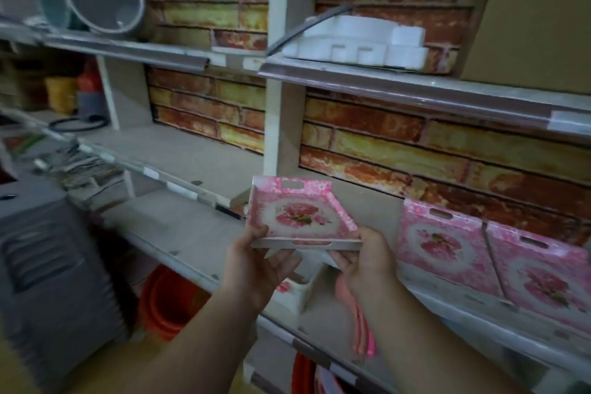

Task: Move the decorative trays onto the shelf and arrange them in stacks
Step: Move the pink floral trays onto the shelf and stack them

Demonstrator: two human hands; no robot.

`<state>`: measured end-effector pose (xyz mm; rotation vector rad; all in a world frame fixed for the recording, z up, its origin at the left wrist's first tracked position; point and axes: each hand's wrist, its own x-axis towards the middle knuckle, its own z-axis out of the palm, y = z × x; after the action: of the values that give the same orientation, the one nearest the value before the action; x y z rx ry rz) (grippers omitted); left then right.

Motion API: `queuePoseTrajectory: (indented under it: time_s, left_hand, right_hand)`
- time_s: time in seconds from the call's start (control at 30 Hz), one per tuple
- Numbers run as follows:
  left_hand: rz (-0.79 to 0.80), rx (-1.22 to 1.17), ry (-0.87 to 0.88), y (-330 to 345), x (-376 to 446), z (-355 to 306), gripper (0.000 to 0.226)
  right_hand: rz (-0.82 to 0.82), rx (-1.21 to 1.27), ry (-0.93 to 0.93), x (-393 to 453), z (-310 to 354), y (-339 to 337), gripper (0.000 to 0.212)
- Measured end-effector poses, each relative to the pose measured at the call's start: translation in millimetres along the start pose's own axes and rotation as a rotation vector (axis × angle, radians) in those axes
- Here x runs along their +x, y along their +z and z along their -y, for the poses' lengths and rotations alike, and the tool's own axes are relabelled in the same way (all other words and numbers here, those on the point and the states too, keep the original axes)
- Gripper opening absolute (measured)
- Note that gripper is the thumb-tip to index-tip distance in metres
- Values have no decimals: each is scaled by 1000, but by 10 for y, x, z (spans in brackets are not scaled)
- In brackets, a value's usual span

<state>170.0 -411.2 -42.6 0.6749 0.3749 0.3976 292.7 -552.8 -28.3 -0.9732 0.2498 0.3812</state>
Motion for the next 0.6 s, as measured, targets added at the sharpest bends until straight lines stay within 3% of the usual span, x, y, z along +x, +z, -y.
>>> queuePoseTrajectory:
  time_s: [0.27,0.43,0.6]
  left_hand:
    - [-98,-54,150,-879,-492,-745,47]
    - [-207,-71,221,-1425,-750,-1108,87]
    - [-276,-105,274,-1809,-1008,-1382,77]
  right_hand:
    - [109,-26,70,-469,-931,765,22]
    - [193,-114,87,-812,-1443,1134,36]
    - [247,-141,112,-1062,-1819,1481,31]
